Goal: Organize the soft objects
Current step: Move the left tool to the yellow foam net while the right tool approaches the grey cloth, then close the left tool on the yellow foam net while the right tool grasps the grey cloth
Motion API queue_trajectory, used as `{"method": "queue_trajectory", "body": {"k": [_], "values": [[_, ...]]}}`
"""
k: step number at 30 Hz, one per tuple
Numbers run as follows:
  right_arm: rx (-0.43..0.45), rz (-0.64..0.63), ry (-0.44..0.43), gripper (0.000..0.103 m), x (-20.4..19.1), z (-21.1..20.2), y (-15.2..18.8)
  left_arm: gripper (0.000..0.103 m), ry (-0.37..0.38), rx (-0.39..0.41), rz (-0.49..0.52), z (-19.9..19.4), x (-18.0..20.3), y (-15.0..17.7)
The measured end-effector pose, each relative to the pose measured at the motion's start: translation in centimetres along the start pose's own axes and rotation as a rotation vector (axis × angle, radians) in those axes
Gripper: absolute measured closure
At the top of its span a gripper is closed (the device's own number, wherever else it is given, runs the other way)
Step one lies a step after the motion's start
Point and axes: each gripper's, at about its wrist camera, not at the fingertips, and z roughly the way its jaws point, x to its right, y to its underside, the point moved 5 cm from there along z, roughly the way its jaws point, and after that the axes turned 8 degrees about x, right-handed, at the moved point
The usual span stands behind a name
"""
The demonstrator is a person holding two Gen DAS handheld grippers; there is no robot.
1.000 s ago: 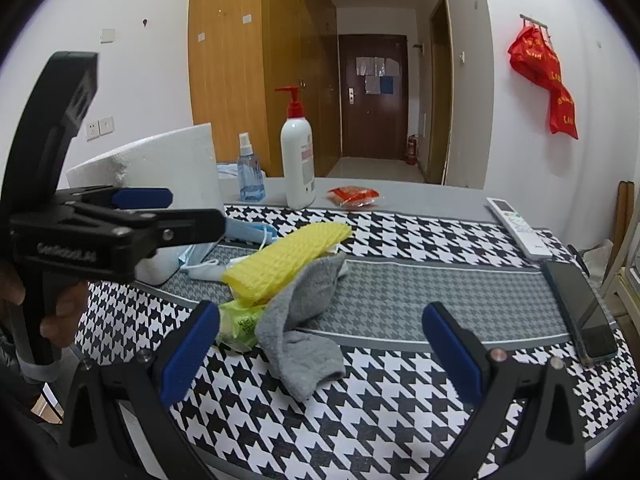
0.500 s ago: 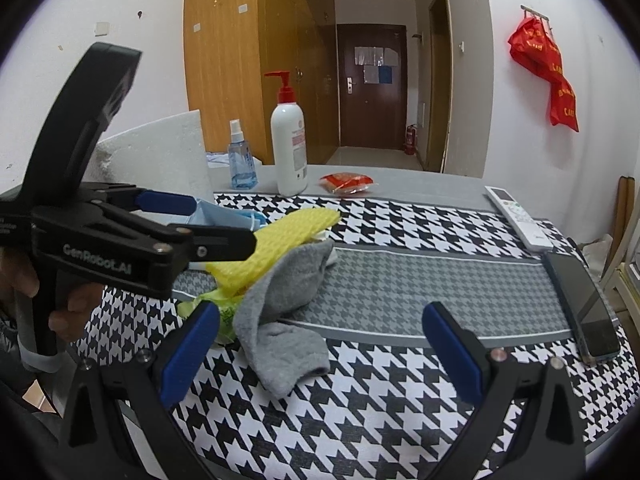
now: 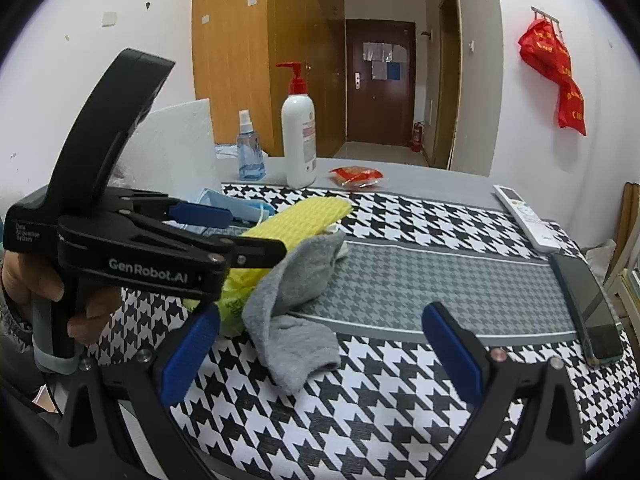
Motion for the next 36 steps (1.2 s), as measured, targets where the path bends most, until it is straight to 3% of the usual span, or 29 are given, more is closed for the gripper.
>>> {"method": "queue_trajectory", "body": {"k": [3, 5, 9, 16, 22, 25, 27, 32, 36], "values": [[-0.009, -0.015, -0.011, 0.001, -0.5, 0.3, 0.0, 0.027, 0.003, -0.005, 0.007, 0.3, 0.0, 0.3], [-0.017, -0.022, -0.02, 0.001, -0.8, 0.6, 0.1, 0.041, 0.023, -0.019, -0.004, 0.6, 0.0, 0.5], [-0.028, -0.014, -0.023, 0.001, -0.7, 0.9, 0.3, 0.049, 0.032, -0.038, -0.021, 1.0, -0.2, 0.8], [-0.029, -0.009, -0.025, 0.001, -0.6, 0.9, -0.1, 0.076, 0.058, -0.022, -0.045, 0.5, -0.6, 1.1], [-0.009, -0.01, -0.05, 0.002, -1.2, 0.3, -0.5, 0.081, 0.067, 0.012, -0.099, -0.1, -1.7, 0.7], [-0.024, -0.006, -0.073, 0.024, -1.4, 0.3, -0.4, 0.081, 0.07, 0.059, -0.104, -0.9, -1.6, 0.3], [-0.045, -0.003, -0.075, 0.045, -1.6, 0.7, -0.1, 0.081, 0.076, 0.09, -0.093, -1.4, -1.3, 0.1], [-0.064, 0.017, -0.081, 0.072, -1.7, 1.0, 0.1, 0.081, 0.075, 0.101, -0.086, -1.5, -1.2, 0.0], [-0.096, 0.011, -0.069, 0.087, -1.7, 1.4, 0.6, 0.081, 0.071, 0.106, -0.091, -1.6, -1.1, 0.0]]}}
